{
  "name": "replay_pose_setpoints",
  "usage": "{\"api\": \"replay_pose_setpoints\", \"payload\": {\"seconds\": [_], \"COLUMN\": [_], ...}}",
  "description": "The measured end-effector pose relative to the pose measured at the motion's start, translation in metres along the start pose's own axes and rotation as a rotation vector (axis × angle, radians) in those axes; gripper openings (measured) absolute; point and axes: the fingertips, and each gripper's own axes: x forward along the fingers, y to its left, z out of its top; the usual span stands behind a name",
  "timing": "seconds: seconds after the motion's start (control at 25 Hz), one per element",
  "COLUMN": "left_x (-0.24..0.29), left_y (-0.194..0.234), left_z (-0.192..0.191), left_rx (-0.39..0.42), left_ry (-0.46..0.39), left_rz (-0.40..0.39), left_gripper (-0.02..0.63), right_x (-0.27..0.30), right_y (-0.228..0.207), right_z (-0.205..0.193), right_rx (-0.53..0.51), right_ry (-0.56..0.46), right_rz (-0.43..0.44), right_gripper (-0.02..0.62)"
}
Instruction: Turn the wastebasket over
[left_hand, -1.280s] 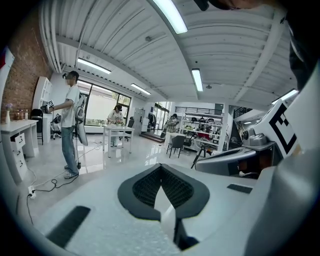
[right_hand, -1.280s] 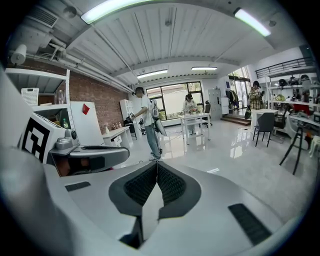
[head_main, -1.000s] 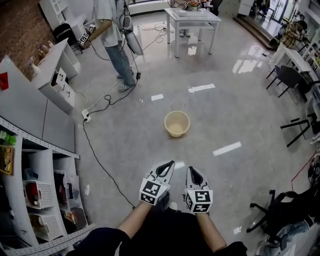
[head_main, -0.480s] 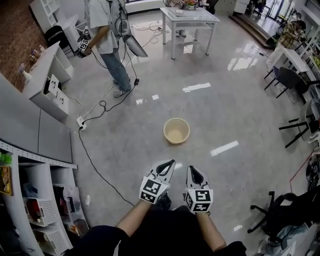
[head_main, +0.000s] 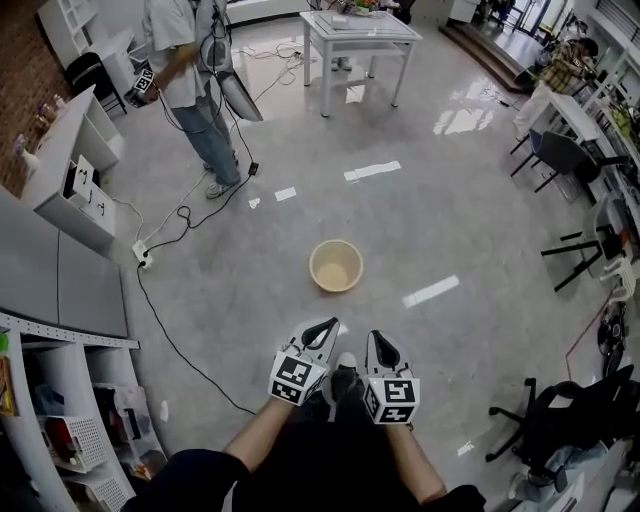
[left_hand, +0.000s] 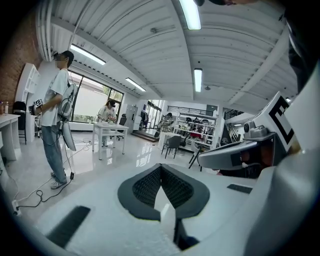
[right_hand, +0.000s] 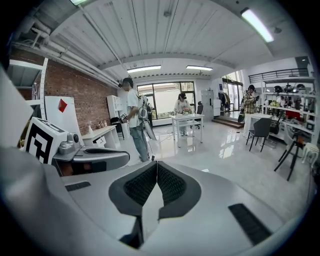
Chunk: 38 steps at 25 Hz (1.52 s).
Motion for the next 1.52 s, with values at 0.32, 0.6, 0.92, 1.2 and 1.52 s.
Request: {"api": "replay_pose_setpoints", "payload": {"seconds": [0.32,0.6,0.92,1.2,1.52], "left_x": [0.033,0.084,0.156,0.194,0.220], "left_y": [0.016,0.046,0.078,0.094,0.121], "left_z": [0.004,0.016,0.026,0.039,0.024], "left_rx": [0.024,0.011,0.025,0.027,0.053], "left_ry": [0.008,0.016,0.029,0.009,0.004], "left_rz": [0.013,0.058,0.073,0.113,0.134], "left_gripper": [0.008,0.008,0.008,0.008,0.008], "right_x": [0.035,0.089,0.153,0.189,0.222], "right_y": [-0.019,-0.050,-0.096,-0.131,-0.154], "right_z": [0.010,0.031,0.060,0.072,0.063], "right_rx": [0.028,0.004,-0.002,-0.009,-0.033], "right_ry": [-0.006,0.010,0.022,0.020,0.008], "right_rz": [0.032,0.082,0.117,0.141,0.143], "right_gripper": [0.011,0.011,0.011,0.011,0.011]}}
